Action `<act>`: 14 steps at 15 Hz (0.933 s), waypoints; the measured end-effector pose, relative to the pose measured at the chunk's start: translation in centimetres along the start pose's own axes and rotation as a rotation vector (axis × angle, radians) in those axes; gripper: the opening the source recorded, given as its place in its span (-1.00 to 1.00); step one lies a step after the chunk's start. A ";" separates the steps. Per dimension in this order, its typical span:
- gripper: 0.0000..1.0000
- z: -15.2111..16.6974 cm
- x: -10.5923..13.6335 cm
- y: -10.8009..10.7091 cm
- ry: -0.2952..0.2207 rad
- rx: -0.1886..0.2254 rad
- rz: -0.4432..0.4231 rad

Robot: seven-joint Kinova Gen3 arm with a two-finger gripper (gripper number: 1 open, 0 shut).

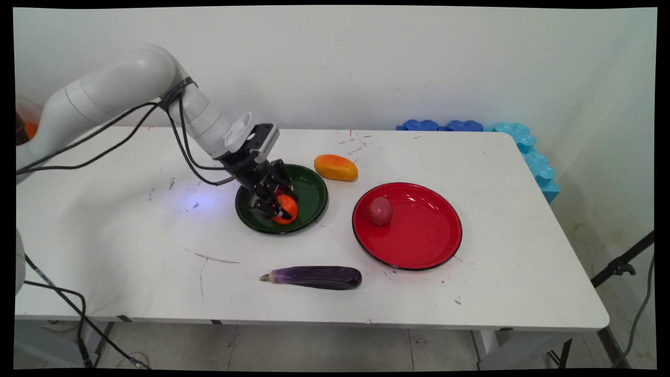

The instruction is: Place the picked object on the table

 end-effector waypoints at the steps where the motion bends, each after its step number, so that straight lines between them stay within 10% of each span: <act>1: -1.00 -0.5 0.6 0.0 0.006 0.008 -0.005; 14: -1.00 -4.3 11.7 1.8 0.092 0.058 -0.117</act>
